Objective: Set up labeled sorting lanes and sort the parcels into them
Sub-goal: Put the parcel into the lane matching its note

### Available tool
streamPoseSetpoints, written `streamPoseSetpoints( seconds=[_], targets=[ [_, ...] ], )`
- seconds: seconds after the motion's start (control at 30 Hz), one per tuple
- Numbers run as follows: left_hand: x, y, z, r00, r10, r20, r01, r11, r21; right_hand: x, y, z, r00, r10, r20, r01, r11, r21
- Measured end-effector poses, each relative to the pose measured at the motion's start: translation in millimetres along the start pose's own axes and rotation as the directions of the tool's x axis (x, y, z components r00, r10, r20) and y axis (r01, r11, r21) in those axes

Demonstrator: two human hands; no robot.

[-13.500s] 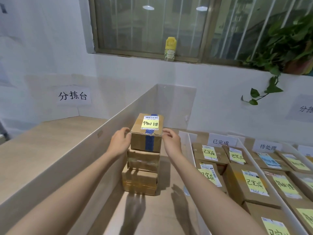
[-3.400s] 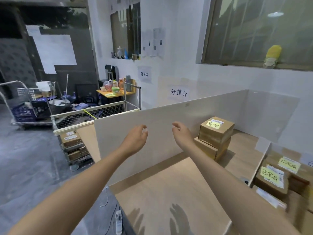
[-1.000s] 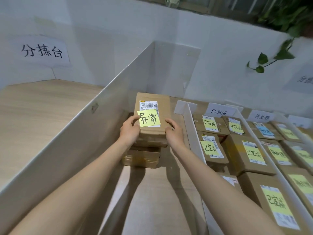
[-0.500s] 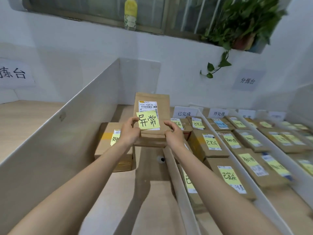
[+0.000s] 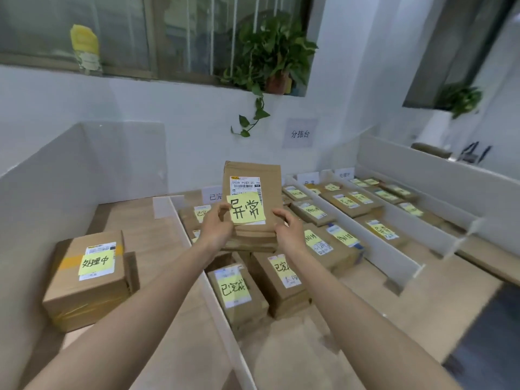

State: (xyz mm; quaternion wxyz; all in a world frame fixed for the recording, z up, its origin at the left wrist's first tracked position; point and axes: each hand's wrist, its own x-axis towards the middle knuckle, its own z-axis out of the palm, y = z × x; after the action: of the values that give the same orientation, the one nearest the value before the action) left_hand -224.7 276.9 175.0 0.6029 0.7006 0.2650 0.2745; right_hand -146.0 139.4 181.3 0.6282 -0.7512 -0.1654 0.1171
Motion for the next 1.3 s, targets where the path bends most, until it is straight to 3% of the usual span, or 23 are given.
streamPoseSetpoints(
  seconds=[0.2,0.63,1.3],
  targets=[
    [-36.1,31.7,90.0,0.982,0.037,0.187,-0.046,0.998,0.049,-21.0,4.6,-101.9,0.987,-0.008,-0.163,0.014,0.999,0.035],
    [-141.7,80.0,246.6,0.893,0.136,0.428,-0.164,0.986,0.029,-93.6,25.6,-285.0,0.882,-0.038,-0.469,0.065,0.997,0.042],
    [-248.3,101.8,346.7,0.81,0.202,0.55,-0.245,0.969,0.005,-184.7,42.9,-410.2,0.826,-0.046,-0.562,0.089,0.995,0.05]
  ],
)
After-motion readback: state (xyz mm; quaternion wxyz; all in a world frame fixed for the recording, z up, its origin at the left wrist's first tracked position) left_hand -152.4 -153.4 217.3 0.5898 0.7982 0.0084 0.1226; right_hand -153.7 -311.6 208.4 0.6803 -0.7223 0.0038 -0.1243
